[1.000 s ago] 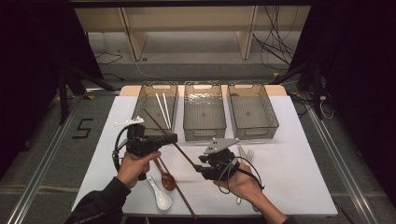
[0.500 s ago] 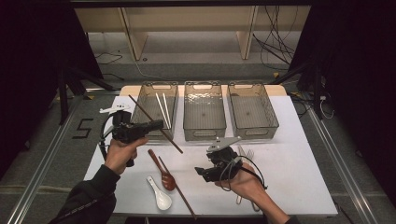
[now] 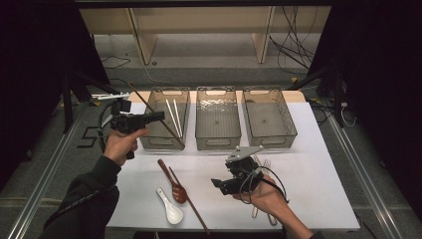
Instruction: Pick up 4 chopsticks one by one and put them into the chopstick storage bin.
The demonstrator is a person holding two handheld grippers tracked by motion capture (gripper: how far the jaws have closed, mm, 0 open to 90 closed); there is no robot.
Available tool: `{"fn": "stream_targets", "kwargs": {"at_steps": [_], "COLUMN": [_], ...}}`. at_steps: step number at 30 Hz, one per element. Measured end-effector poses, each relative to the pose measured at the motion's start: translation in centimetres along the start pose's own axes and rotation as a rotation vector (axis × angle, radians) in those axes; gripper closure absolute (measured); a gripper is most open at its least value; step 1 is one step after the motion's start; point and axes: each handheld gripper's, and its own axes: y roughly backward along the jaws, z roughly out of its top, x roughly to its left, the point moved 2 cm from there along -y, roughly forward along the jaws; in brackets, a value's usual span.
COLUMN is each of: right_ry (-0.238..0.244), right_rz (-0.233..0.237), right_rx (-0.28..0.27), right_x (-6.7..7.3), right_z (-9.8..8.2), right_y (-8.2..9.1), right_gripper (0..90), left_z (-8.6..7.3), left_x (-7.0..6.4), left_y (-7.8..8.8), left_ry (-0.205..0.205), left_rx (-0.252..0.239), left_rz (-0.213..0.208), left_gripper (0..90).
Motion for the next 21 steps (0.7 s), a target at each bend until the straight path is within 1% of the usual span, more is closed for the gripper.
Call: {"fn": "stream_targets", "kwargs": {"at_steps": [2,5,9,12,16,21], "right_ry": [-0.001,0.005,0.008,0.010,0.015,0.017], "right_rz": [0.000,0.003,0.001,0.001,0.002,0.004], "right_rx": [0.003,0.001,-0.004,-0.005,-0.004,-0.004], "right_x": [0.0,0.0,0.1,0.1,0.1,0.2], "right_z": [-0.1,-0.1,0.0,0.0,0.0,0.0], "right_y": [0.0,-0.1,-0.1,-0.1,-0.1,-0.2], "right_gripper": [29.3,28.4,28.4,28.4,28.4,28.4], "left_z": [0.5,1.2,2.3,2.9,3.3,3.2], "left_x": [0.4,0.8,1.6,2.2,3.0,3.9], "left_y": [0.0,-0.1,-0.4,-0.7,-1.3,-2.3], "left_ry": [0.011,0.013,0.012,0.020,0.037,0.051], "left_rx": [-0.003,0.000,0.003,0.005,0.019,0.039], "left_rz": [0.013,0.026,0.064,0.088,0.114,0.142], "left_gripper": [83.8,83.8,83.7,83.7,83.6,83.5]}}
